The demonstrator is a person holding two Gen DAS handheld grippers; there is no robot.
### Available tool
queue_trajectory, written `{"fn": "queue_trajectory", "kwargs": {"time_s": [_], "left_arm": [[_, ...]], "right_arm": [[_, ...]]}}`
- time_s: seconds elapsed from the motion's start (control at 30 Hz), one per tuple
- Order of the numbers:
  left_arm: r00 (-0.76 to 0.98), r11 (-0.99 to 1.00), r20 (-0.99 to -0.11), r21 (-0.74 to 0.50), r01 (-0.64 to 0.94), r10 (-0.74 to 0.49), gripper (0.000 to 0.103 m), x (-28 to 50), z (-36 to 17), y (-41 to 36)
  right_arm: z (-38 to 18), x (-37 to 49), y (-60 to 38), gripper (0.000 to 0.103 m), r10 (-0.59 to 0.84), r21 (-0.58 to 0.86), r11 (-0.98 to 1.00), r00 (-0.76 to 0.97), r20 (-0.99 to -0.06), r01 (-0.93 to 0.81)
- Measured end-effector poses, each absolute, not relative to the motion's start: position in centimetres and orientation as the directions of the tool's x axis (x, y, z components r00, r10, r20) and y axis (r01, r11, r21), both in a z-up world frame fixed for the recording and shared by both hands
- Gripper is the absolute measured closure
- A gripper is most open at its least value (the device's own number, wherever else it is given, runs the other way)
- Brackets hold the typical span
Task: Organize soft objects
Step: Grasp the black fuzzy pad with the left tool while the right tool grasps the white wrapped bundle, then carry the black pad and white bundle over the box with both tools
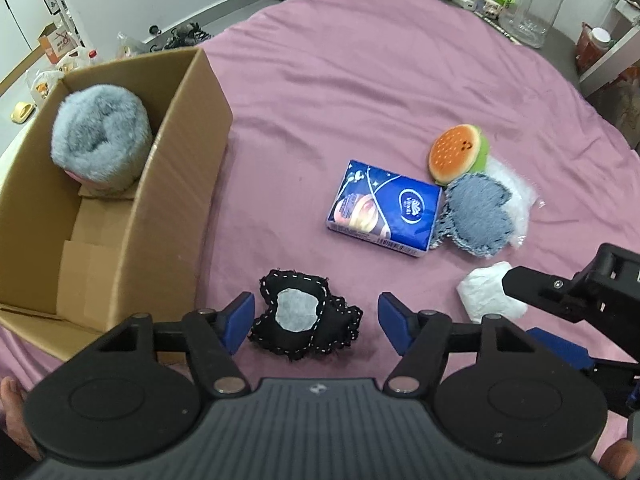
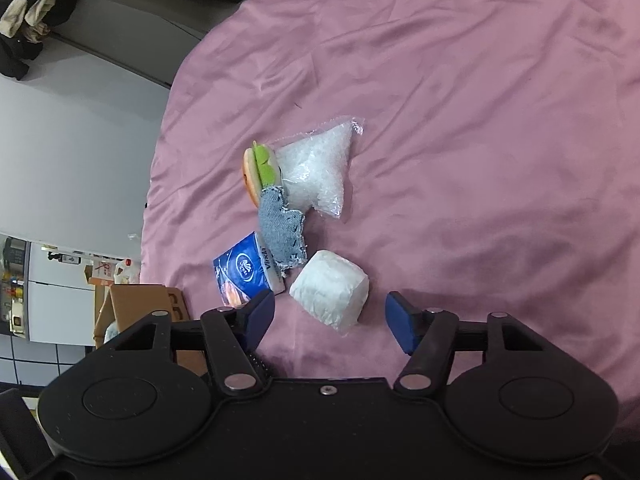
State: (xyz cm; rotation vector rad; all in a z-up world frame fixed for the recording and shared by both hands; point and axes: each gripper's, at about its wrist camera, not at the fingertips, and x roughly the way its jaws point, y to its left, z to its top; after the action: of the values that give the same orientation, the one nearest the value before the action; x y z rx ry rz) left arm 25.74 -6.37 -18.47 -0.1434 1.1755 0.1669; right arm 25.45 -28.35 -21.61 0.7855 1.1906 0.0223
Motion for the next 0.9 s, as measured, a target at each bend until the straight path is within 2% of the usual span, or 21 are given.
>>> {"fn": "queue_trajectory", "kwargs": {"time_s": [0.4, 0.47, 0.5, 0.53, 0.6, 0.7, 0.9], "left_arm": [[0.306, 0.978, -0.951, -0.01, -0.208, 0.055, 0.035, 26.7, -22.0, -6.3], [0.314, 0.978, -0.948, -0.02, -0.209, 0.048, 0.043, 26.6, -22.1, -6.3], [0.32, 0.978, -0.946, -0.019, -0.21, 0.05, 0.056, 26.5, -21.9, -6.4], [0.324, 0.977, -0.945, -0.014, -0.212, 0.057, 0.063, 26.5, -21.7, -6.3], [0.327, 0.976, -0.943, -0.018, -0.219, 0.056, 0.071, 26.4, -21.3, -6.2], [0.348, 0.975, -0.937, -0.046, -0.215, 0.032, 0.077, 26.1, -20.5, -6.1], [0.393, 0.976, -0.92, -0.081, -0.202, 0.005, 0.08, 25.5, -18.7, -5.9]], "right_arm": [[-23.6, 27.0, -26.7, 0.053, 0.396, 0.514, 0.776, 0.352, -0.848, 0.366], [-23.5, 27.0, -26.6, 0.055, 0.395, 0.516, 0.776, 0.36, -0.846, 0.363], [-23.4, 26.9, -26.6, 0.055, 0.392, 0.516, 0.778, 0.365, -0.845, 0.359], [-23.2, 26.9, -26.5, 0.055, 0.387, 0.514, 0.782, 0.37, -0.844, 0.353], [-22.8, 26.7, -26.5, 0.055, 0.381, 0.511, 0.788, 0.381, -0.842, 0.342], [-22.2, 26.4, -26.4, 0.055, 0.375, 0.509, 0.795, 0.394, -0.839, 0.328], [-20.8, 25.6, -26.4, 0.055, 0.364, 0.513, 0.802, 0.43, -0.826, 0.305]]}}
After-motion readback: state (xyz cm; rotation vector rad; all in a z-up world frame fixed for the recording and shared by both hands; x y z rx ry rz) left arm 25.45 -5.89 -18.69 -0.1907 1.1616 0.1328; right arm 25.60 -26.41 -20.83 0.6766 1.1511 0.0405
